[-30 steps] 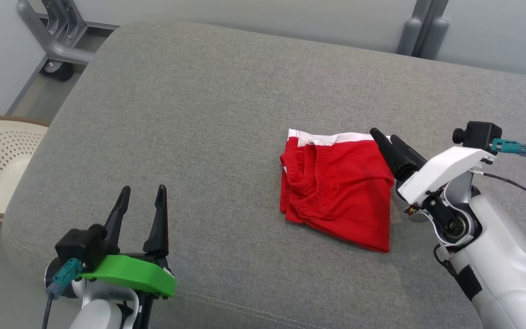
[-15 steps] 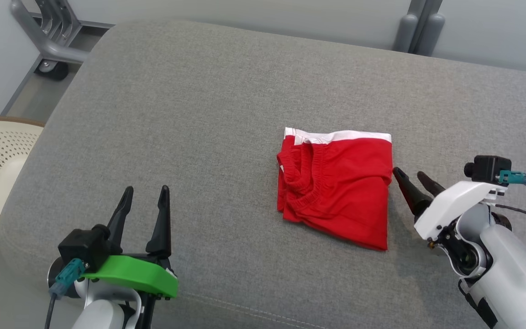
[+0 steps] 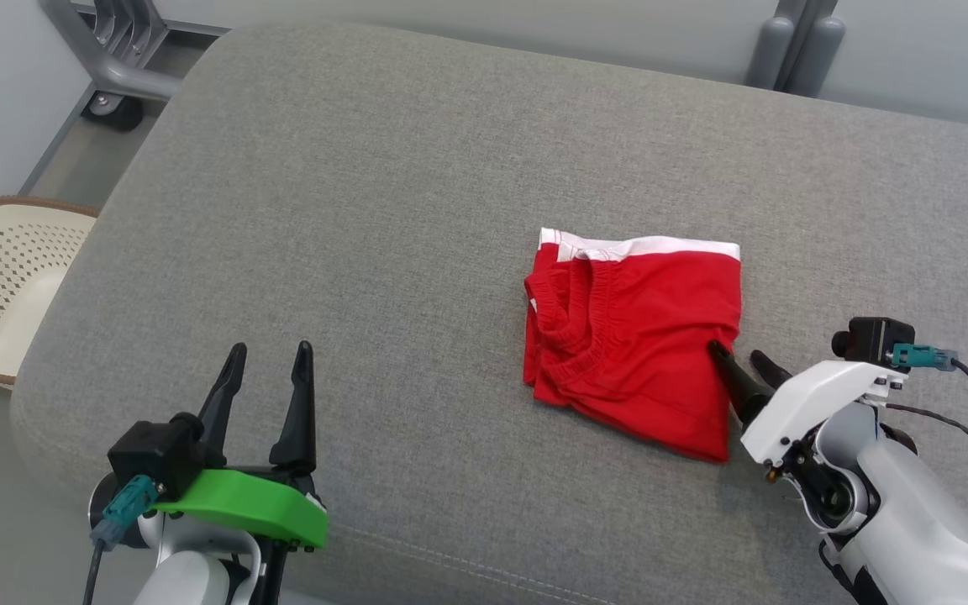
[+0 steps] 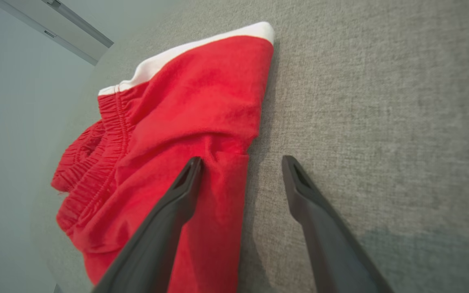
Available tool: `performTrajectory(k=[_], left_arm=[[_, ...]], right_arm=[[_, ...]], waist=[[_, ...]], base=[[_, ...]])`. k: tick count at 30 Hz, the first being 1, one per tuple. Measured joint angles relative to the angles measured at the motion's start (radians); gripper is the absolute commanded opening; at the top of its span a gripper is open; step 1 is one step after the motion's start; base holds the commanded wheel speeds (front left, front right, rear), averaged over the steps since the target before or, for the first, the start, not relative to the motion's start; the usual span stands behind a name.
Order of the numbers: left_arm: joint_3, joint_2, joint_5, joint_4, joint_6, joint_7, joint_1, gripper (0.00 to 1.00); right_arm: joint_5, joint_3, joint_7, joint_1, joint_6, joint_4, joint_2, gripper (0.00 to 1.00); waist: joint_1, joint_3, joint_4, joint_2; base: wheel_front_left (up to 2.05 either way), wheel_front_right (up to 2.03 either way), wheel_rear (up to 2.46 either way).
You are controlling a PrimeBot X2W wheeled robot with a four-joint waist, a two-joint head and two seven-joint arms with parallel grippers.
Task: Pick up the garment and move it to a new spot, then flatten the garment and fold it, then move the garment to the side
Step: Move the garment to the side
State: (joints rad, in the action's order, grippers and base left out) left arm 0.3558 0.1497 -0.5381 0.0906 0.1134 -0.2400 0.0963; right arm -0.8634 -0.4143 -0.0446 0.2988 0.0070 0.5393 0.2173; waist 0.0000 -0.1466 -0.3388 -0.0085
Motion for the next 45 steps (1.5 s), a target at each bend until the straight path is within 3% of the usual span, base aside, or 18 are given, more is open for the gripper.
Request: performTrajectory(k=[13, 14, 15, 16, 31, 45], left_arm=[[0.0, 0.0, 0.0, 0.001, 0.0, 0.0, 0.001, 1.0], [0.0, 0.0, 0.0, 0.002, -0.001, 0.0, 0.001, 1.0], [0.0, 0.0, 0.0, 0.002, -0.001, 0.0, 0.001, 1.0], [0.0, 0.0, 0.0, 0.002, -0.003, 0.0, 0.001, 1.0], [-0.019, 0.002, 0.0, 0.014, -0.003, -0.003, 0.001, 1.0], [0.009, 0.02, 0.006, -0.003, -0.034, -0.003, 0.001, 1.0]], right_arm=[[-0.053, 0.019, -0.006, 0.018, -0.008, 0.046, -0.06, 1.0], [-0.053, 0.017, -0.011, 0.023, -0.008, 0.049, -0.061, 0.43], [-0.053, 0.016, -0.012, 0.026, -0.007, 0.052, -0.061, 0.29], [-0.053, 0.016, -0.012, 0.027, -0.007, 0.054, -0.061, 0.0], [-0.012, 0.007, 0.049, 0.067, 0.037, 0.058, -0.038, 0.0], [0.028, -0.001, 0.08, 0.067, 0.054, -0.007, 0.034, 0.0]], waist=[[0.0, -0.01, -0.015, 0.0], [0.0, -0.011, -0.015, 0.0], [0.0, -0.011, -0.016, 0.0], [0.0, -0.012, -0.017, 0.0], [0.0, 0.0, 0.009, 0.0], [0.0, 0.018, 0.135, 0.0]], base=[[0.0, 0.0, 0.0], [0.0, 0.0, 0.0], [0.0, 0.0, 0.0], [0.0, 0.0, 0.0], [0.0, 0.0, 0.0], [0.0, 0.0, 0.0]])
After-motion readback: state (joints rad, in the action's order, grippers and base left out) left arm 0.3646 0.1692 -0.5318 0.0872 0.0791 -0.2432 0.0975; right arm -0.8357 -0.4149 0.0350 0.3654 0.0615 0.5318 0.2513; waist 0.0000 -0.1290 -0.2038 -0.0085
